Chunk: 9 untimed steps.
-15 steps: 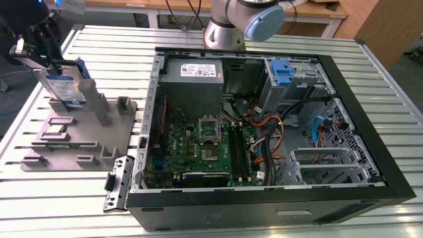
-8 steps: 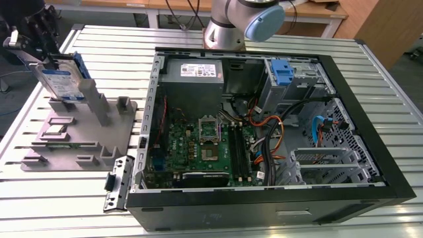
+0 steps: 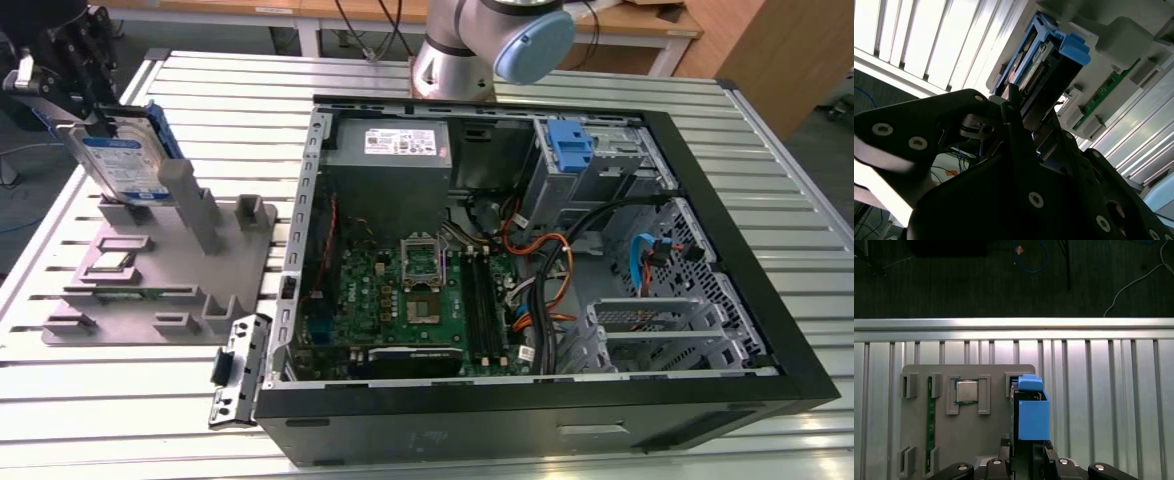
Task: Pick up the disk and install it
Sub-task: 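Pick up the disk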
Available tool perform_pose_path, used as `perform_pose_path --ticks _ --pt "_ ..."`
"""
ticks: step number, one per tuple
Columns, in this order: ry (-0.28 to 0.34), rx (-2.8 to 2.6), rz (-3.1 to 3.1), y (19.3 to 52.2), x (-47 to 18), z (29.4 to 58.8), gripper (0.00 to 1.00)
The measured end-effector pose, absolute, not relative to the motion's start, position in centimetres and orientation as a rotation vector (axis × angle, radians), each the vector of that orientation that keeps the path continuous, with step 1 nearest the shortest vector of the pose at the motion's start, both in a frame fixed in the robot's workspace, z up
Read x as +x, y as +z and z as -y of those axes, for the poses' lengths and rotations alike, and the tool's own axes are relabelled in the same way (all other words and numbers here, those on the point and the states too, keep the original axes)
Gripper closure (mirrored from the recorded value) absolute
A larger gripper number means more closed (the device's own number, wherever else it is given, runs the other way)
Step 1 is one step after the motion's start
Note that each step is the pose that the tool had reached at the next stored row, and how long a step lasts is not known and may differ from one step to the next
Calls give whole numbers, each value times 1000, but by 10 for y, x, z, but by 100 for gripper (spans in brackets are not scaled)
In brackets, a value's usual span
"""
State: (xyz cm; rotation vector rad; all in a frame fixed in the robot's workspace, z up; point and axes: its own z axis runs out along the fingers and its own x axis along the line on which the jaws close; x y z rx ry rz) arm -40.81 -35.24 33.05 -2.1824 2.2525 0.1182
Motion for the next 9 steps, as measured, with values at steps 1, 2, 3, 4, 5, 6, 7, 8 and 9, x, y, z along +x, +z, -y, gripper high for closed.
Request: perform_pose_path --ticks 1,2,3,4,5,6,7,8,9 --pt "118 -2182 -2252 331 -408 352 65" --pt "118 -2182 -2252 331 -408 352 65" --pt "118 -2182 -2253 331 -408 352 65" --pt "118 -2182 -2252 331 -408 352 65" --pt "118 -2182 -2252 331 -408 352 65" --pt "118 -2182 -2252 331 -408 352 65" --pt "118 -2182 -2252 331 -408 352 65" --pt "118 -2182 -2253 331 -408 352 65" --pt "118 -2182 -2252 331 -408 352 65"
